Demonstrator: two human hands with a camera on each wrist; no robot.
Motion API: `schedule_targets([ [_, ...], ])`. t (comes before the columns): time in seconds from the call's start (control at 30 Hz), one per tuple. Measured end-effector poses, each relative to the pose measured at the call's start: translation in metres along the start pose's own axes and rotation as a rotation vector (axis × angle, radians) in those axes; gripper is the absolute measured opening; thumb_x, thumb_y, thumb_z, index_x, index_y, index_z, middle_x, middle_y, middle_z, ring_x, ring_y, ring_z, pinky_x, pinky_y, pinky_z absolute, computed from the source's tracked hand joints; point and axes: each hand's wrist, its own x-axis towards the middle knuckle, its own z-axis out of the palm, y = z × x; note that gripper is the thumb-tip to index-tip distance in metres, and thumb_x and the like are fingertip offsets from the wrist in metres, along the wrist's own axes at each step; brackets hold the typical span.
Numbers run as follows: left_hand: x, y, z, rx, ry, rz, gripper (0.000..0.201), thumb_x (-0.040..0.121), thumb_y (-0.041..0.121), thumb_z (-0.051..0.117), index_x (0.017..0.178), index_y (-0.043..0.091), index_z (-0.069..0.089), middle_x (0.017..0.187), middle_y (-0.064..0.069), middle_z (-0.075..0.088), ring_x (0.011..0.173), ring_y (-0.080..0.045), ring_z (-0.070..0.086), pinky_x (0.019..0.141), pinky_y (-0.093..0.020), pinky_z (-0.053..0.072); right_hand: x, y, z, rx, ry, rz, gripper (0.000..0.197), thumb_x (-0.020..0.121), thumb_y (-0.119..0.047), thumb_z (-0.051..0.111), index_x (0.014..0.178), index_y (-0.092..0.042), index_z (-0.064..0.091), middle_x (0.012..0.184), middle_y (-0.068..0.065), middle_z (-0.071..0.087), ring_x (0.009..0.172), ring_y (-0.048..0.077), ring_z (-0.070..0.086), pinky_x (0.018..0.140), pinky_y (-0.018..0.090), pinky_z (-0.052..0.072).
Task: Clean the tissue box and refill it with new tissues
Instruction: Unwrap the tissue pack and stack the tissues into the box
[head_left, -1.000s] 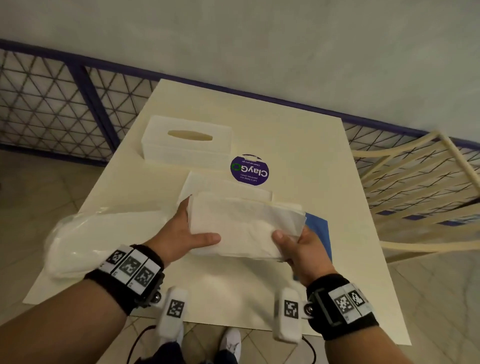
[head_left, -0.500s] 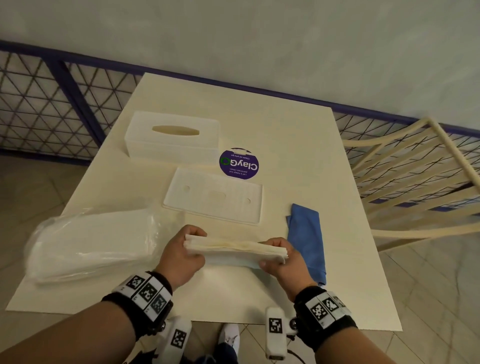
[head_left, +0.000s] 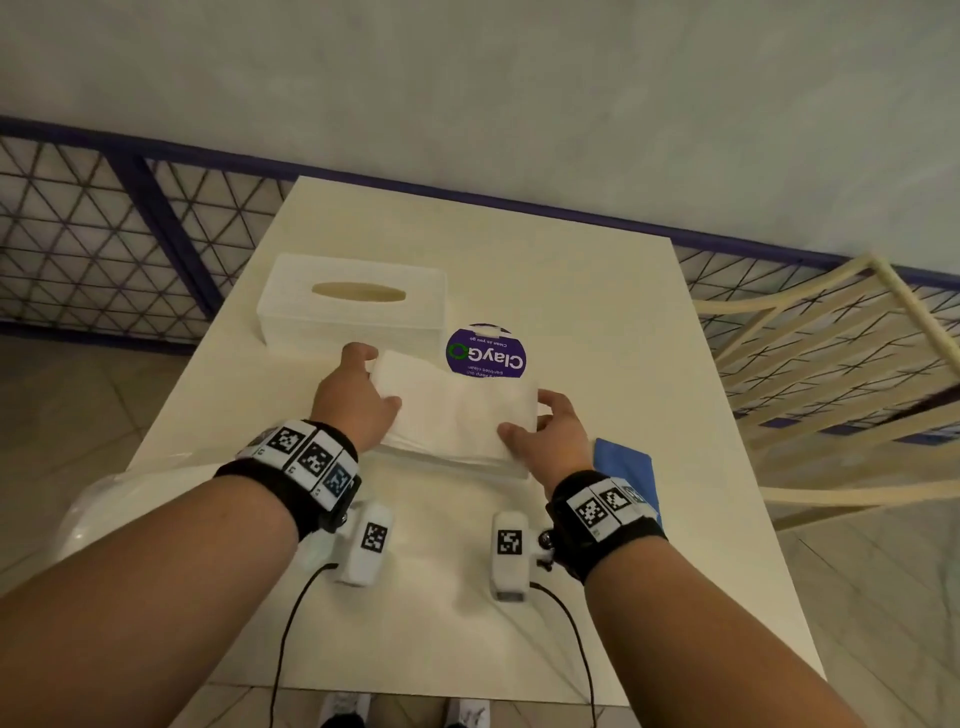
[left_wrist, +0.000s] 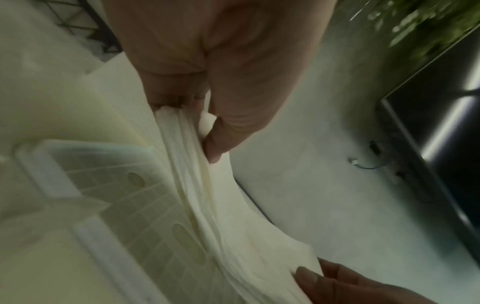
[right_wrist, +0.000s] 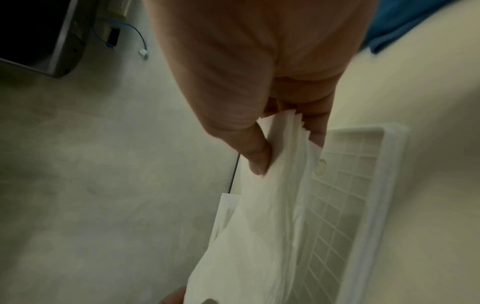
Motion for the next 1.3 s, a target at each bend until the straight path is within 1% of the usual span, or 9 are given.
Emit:
schedule_targets([
  [0.1,0.014,-0.008,0.004,0.089,-0.023,-0.01,0.067,0.082,0.018,0.07,0.138,0.019,0.032,0.127,-0.012,0.053,0.107,-0.029,0.056,0.086,-0.031,0.042,0.011,-0.001,0.01,-0.058,-0.011,0.027,0.065,0.079,-0.023,0.073,0.135,-0.016,0.041,0.085,-0.006,0.058,0.08,0.016,0.06,0.077,0.029,0.05],
  [0.23,0.015,-0.021,0.01,0.381,-0.1,0.111,0.053,0.085,0.025,0.064,0.134,0.029,0.044,0.145,-0.006,0.033,0.122,-0.028,0.046,0.101,-0.039,0.04,0.013,0.006,0.015,-0.247,0.031,-0.054,0.06,0.082,-0.023,0.071,0.136,-0.017,0.046,0.133,0.005,0.052,0.12,0.023,0.053,0.101,0.031,0.042],
  [0.37,0.007,-0.019,0.021,0.799,-0.329,0.083,0.043,0.091,0.038,0.047,0.134,0.042,0.042,0.153,0.003,0.023,0.13,-0.028,0.037,0.108,-0.047,0.024,0.004,0.014,0.036,-0.488,-0.196,-0.238,0.034,0.09,-0.018,0.055,0.124,-0.019,0.06,0.135,0.001,0.053,0.124,0.017,0.05,0.101,0.018,0.034],
  [0.47,0.005,-0.014,0.029,0.864,-0.499,0.041,0.055,0.091,0.042,0.043,0.143,0.045,0.025,0.158,0.004,0.009,0.132,-0.028,0.038,0.111,-0.053,0.015,0.007,0.022,0.044,-0.711,-0.359,-0.254,0.041,0.092,-0.019,0.048,0.132,-0.015,0.054,0.143,0.006,0.045,0.134,0.024,0.04,0.112,0.028,0.028],
  [0.73,-0.01,0.014,0.062,0.887,-0.617,0.15,0.064,0.092,0.045,0.041,0.147,0.046,0.009,0.16,0.007,-0.003,0.139,-0.035,0.022,0.11,-0.054,0.018,0.028,0.037,-0.013,-0.796,-0.258,-0.102,0.041,0.092,-0.023,0.053,0.133,-0.017,0.052,0.142,0.006,0.042,0.13,0.025,0.041,0.11,0.031,0.028],
  [1.0,0.0,0.013,0.066,0.879,-0.595,0.089,0.078,0.088,0.02,0.043,0.144,0.051,-0.002,0.159,0.013,-0.012,0.138,-0.03,0.018,0.105,-0.056,0.021,0.028,0.033,-0.027,-0.773,-0.291,-0.132,0.043,0.093,-0.023,0.055,0.136,-0.018,0.049,0.148,0.003,0.039,0.137,0.023,0.035,0.115,0.032,0.023],
  [1.13,-0.004,0.018,0.05,0.815,-0.585,0.124,0.064,0.093,0.036,0.04,0.146,0.048,0.006,0.16,0.009,-0.008,0.14,-0.032,0.018,0.109,-0.055,0.019,0.02,0.025,-0.026,-0.769,-0.262,-0.142,0.046,0.093,-0.024,0.055,0.138,-0.017,0.047,0.149,0.003,0.038,0.138,0.023,0.032,0.115,0.032,0.022],
  [1.23,-0.017,0.02,0.012,0.627,-0.377,0.211,0.052,0.094,0.045,0.039,0.144,0.045,0.024,0.16,0.01,0.006,0.14,-0.027,0.023,0.109,-0.051,0.019,0.004,0.013,-0.015,-0.708,-0.155,-0.208,0.046,0.091,-0.018,0.054,0.136,-0.02,0.048,0.149,0.002,0.038,0.138,0.023,0.028,0.114,0.029,0.02],
  [1.3,-0.03,0.007,-0.022,0.475,-0.213,0.234,0.047,0.093,0.043,0.045,0.139,0.043,0.035,0.156,0.01,0.02,0.138,-0.022,0.027,0.108,-0.047,0.022,-0.011,0.0,0.001,-0.622,-0.192,-0.274,0.04,0.09,-0.017,0.053,0.13,-0.02,0.055,0.142,0.002,0.047,0.132,0.02,0.038,0.108,0.023,0.026],
])
